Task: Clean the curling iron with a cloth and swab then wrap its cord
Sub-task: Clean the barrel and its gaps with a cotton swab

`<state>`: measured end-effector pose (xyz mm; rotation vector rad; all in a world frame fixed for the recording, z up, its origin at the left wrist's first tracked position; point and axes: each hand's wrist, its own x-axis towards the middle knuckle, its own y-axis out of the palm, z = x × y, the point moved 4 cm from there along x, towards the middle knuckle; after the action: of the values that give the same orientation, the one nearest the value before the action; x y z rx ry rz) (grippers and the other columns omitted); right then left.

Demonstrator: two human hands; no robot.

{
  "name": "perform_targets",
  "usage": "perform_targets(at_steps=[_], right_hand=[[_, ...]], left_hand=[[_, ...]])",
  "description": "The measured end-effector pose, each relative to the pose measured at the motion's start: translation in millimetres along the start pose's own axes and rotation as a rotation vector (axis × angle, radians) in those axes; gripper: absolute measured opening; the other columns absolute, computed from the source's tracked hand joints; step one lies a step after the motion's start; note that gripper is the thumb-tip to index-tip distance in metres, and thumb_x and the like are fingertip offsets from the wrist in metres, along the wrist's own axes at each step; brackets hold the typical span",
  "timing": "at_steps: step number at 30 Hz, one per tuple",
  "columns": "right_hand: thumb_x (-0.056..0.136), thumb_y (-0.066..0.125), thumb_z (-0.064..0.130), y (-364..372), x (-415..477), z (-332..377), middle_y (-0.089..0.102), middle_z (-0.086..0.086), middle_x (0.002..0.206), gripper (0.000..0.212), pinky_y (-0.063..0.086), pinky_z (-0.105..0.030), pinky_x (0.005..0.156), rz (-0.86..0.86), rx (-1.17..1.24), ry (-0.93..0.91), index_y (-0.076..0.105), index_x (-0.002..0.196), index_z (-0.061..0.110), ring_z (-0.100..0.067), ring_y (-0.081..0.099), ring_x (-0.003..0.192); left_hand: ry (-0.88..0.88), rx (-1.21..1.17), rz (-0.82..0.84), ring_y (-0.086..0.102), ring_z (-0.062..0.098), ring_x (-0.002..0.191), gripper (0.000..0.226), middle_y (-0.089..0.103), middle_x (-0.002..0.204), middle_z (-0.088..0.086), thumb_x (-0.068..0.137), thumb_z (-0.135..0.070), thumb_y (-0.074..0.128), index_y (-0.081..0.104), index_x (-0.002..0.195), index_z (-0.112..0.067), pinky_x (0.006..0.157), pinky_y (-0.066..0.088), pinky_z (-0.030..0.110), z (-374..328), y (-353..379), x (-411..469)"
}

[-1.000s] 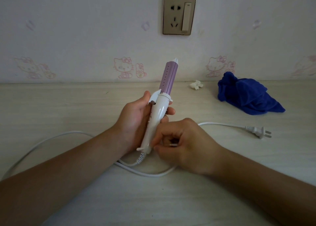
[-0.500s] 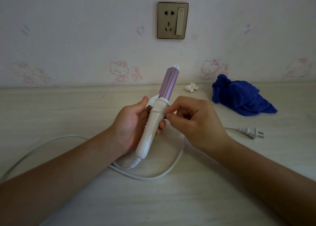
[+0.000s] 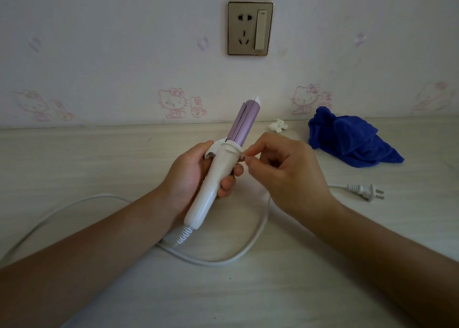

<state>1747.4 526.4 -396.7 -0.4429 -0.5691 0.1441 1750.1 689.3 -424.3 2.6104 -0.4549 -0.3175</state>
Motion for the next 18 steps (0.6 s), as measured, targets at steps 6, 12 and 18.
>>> perform_targets(at_steps=[6, 12, 18], right_hand=[[0.090, 0.071, 0.011, 8, -8, 9, 0.056, -0.001, 0.055, 0.010, 0.038, -0.021, 0.050, 0.107, 0.064, -0.078, 0.073, 0.087, 0.019, -0.008, 0.043, 0.047], [0.093, 0.070, 0.009, -3, -3, 5, 0.057, 0.008, 0.053, 0.017, 0.040, -0.025, 0.048, 0.049, 0.095, -0.043, 0.073, 0.086, 0.025, -0.007, 0.044, 0.045], [0.090, 0.070, 0.007, 5, -5, 11, 0.061, 0.005, 0.055, 0.017, 0.042, -0.029, 0.049, 0.096, 0.088, -0.056, 0.074, 0.085, 0.023, -0.013, 0.045, 0.046]], left_hand=[[0.068, 0.135, -0.024, 0.048, 0.011, 0.038, 0.070, 0.059, 0.060, 0.005, 0.097, -0.069, 0.033, 0.066, 0.097, -0.008, 0.037, 0.040, 0.020, 1, 3, 1], [0.103, 0.152, -0.081, 0.057, 0.012, 0.051, 0.061, 0.062, 0.073, 0.004, 0.099, -0.063, 0.041, 0.079, 0.087, -0.017, 0.044, 0.047, 0.023, 1, 5, -3], [0.109, 0.154, -0.109, 0.058, 0.011, 0.049, 0.058, 0.062, 0.063, 0.001, 0.092, -0.065, 0.045, 0.081, 0.082, -0.021, 0.044, 0.047, 0.022, 0, 4, -3]])
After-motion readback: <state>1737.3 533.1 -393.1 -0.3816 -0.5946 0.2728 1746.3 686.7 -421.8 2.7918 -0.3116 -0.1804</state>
